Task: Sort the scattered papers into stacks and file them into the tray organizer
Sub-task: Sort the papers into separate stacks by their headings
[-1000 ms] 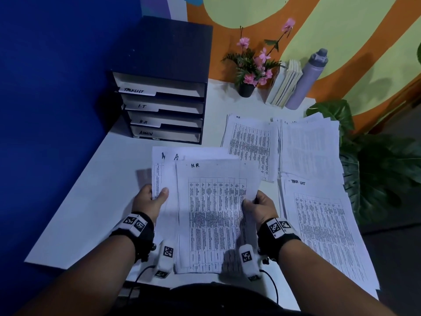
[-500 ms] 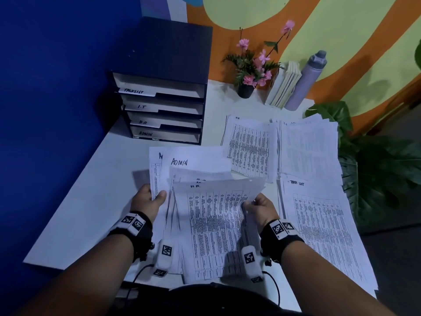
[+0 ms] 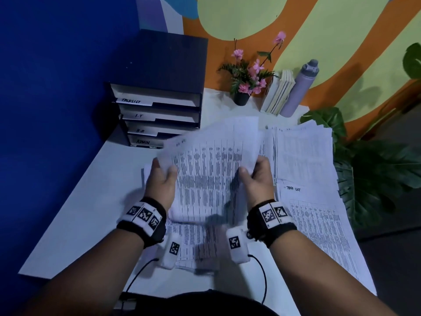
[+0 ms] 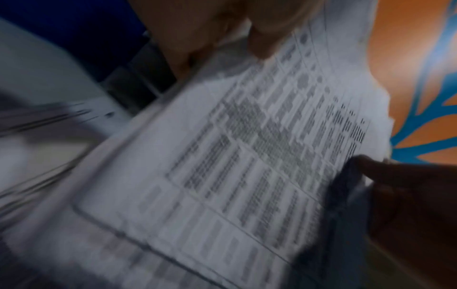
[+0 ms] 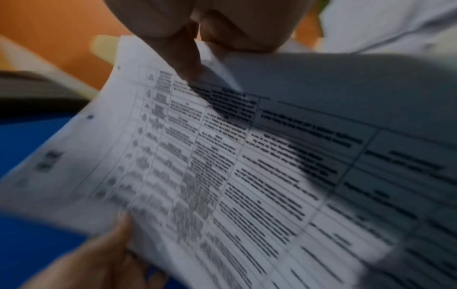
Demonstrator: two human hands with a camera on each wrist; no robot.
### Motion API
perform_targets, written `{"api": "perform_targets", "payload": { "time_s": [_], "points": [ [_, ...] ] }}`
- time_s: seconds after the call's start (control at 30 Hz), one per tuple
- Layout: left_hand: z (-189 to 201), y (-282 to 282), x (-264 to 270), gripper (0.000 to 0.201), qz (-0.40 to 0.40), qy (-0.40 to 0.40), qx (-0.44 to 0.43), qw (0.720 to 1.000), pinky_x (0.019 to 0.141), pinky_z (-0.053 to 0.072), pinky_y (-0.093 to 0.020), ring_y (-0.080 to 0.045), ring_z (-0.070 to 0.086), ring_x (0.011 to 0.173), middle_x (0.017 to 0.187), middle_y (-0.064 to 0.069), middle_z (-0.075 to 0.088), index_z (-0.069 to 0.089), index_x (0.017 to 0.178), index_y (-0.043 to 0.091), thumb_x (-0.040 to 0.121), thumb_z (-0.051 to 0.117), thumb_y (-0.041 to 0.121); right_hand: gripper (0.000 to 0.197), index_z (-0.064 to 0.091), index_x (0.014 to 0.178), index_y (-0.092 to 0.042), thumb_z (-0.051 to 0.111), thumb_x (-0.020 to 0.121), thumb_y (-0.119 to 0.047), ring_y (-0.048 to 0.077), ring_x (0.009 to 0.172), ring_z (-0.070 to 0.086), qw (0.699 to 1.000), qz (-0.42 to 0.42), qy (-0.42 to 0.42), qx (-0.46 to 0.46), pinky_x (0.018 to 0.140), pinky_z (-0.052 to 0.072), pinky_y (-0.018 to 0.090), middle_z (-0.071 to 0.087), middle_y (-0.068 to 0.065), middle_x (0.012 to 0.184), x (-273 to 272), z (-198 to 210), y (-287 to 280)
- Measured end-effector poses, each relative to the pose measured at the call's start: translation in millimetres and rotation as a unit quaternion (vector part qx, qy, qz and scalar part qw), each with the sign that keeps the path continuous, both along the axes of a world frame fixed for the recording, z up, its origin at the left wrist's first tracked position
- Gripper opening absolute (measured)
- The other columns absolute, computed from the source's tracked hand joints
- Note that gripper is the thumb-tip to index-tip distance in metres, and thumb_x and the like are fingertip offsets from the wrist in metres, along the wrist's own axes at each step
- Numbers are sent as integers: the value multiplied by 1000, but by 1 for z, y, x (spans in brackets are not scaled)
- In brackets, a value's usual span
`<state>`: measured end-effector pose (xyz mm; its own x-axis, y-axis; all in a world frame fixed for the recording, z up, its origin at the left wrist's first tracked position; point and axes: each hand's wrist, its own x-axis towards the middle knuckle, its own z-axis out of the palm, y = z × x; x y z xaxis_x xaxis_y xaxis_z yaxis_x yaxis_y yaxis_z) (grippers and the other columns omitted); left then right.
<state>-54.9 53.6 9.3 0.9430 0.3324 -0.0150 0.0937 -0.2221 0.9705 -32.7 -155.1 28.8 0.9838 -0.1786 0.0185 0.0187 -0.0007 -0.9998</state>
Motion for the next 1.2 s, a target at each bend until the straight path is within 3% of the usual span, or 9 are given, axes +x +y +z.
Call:
{"api": "perform_targets", "payload": {
  "time_s": [0.1,0.27,0.5,0.63,0.73,0.87,0.97,1.03,1.2],
  "points": [
    [24,-6,0,39,40,-66,-16,997,92,33,-9,9,50,104,111,29,50,37,124,32,90,49,44,38,42,107,-27,48,92,8,-5,70,52,996,30,-79,-15,66,47,12,53,-1,91,-10,14,12],
    [-2,-3,-7,38,18,-8,-8,1000,95,38,-25,-14,50,116,117,11,55,41,126,27,92,58,25,54,33,114,-40,43,89,7,-1,76,56,985,79,-25,-152,67,56,37,54,-3,99,-28,-28,14],
    [-27,0,-10,40,43,78,1,996,98,34,-28,-14,49,113,121,7,55,45,136,20,98,46,11,14,43,100,-23,49,96,-11,8,69,50,953,118,87,-267,61,40,21,54,-2,86,-23,-69,2],
    [-28,4,9,31,63,80,-17,995,87,40,-28,-19,56,104,117,-2,60,50,126,12,95,52,12,11,49,86,-18,49,96,-14,16,56,57,959,98,155,-217,59,54,37,59,1,66,-5,-67,-12],
    [-38,4,15,47,43,113,-51,991,82,49,-24,-18,56,105,130,-1,54,38,138,16,94,53,12,1,54,94,-13,54,94,-12,14,50,53,969,-2,202,-145,52,51,28,58,6,69,10,-67,-32],
    [-59,11,3,55,-24,200,75,977,109,33,-32,-20,36,136,151,1,33,32,146,22,96,53,19,46,44,139,-8,54,95,-14,19,63,65,955,-133,249,-93,60,53,25,65,9,85,36,-63,-62],
    [-78,20,-8,53,-47,239,177,954,116,23,-35,-21,27,142,155,-2,27,35,145,22,95,53,24,16,58,108,-6,51,94,-11,27,63,63,942,-148,260,-149,51,52,21,57,9,73,65,-61,-84],
    [-88,26,-13,56,-69,268,250,928,118,18,-38,-21,16,145,158,0,19,32,147,25,95,52,30,3,52,90,-11,50,92,-12,30,75,61,932,-142,262,-208,64,52,30,55,12,80,85,-61,-93],
    [-99,31,-20,62,-90,333,287,894,119,15,-42,-24,0,148,161,2,3,24,149,32,94,50,43,33,56,123,0,49,93,-14,36,102,58,892,-151,280,-321,87,47,40,57,23,121,119,-55,-101]
  ]
}}
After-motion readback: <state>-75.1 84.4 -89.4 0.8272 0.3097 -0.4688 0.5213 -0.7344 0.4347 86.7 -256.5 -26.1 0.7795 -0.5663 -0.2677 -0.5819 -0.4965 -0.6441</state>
